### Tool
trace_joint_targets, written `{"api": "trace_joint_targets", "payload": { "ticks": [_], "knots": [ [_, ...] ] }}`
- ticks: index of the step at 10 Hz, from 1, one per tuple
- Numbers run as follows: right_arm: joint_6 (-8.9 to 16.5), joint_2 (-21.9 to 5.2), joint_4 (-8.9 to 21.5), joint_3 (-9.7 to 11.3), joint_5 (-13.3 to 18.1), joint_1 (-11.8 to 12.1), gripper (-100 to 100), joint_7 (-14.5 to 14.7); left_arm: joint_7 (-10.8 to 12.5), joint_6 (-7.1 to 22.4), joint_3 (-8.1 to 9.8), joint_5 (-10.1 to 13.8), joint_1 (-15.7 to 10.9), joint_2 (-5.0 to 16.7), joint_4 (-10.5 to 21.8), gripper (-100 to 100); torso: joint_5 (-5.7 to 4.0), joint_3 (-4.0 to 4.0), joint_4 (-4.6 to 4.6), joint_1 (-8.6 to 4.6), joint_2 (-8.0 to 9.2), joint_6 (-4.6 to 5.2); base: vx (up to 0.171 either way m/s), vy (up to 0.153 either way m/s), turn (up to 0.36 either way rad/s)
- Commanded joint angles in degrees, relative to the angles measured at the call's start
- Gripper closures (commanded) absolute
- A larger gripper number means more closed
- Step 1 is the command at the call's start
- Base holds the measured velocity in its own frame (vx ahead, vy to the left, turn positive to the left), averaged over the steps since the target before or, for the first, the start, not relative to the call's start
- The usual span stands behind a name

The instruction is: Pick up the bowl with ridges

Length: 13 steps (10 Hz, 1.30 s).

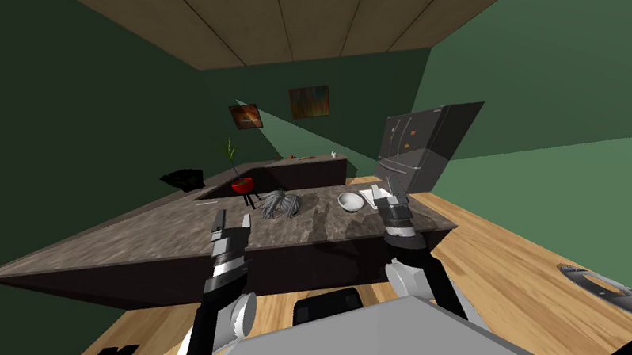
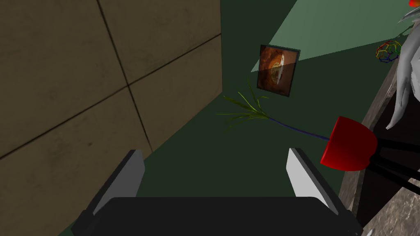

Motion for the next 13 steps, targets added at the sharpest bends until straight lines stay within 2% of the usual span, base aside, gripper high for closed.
{"api": "trace_joint_targets", "payload": {
  "ticks": [1,6,7,9,10,12,13],
  "knots": [
    [-0.34,-2.31,1.64,0.75,0.06,0.41,-100,-0.03,0.0,0.0,0.0,0.0,0.0,0.0,0.0,0,0.0,0.0,0.0,0.0,0.0,0.0,-0.049,0.054,-0.03],
    [-1.61,-10.74,8.77,3.9,0.54,2.05,-100,-0.11,0.0,0.0,-0.01,0.0,-0.01,-0.01,0.0,0,0.1,0.24,0.09,0.44,0.42,0.0,-0.102,0.124,-0.013],
    [-1.61,-10.95,8.96,3.9,0.54,2.05,-100,-0.11,0.0,0.0,-0.02,0.0,-0.01,-0.01,0.0,0,0.11,0.23,0.09,0.51,0.39,-0.01,-0.071,0.088,-0.003],
    [-2.15,-14.98,12.46,5.6,0.93,2.95,-100,-0.12,0.0,0.0,-0.01,0.0,-0.01,-0.01,0.0,0,0.06,0.15,0.06,0.27,0.25,-0.01,-0.068,0.088,0.033],
    [-2.15,-15.46,13.01,5.6,0.93,2.95,-100,-0.12,0.0,0.0,-0.01,0.0,-0.01,-0.01,0.0,0,0.08,0.17,0.06,0.38,0.29,-0.01,-0.071,0.094,0.009],
    [-2.59,-19.64,17.04,7.42,1.47,3.95,-100,-0.13,0.0,0.0,-0.01,0.0,-0.01,-0.01,0.0,0,0.08,0.15,0.06,0.36,0.24,-0.01,-0.054,0.122,0.065],
    [-2.59,-20.35,17.49,7.42,1.47,3.95,-100,-0.13,0.0,0.0,-0.02,0.0,-0.01,-0.01,0.0,0,0.11,0.13,0.05,0.5,0.21,-0.01,-0.045,0.118,0.018]
  ]
}}
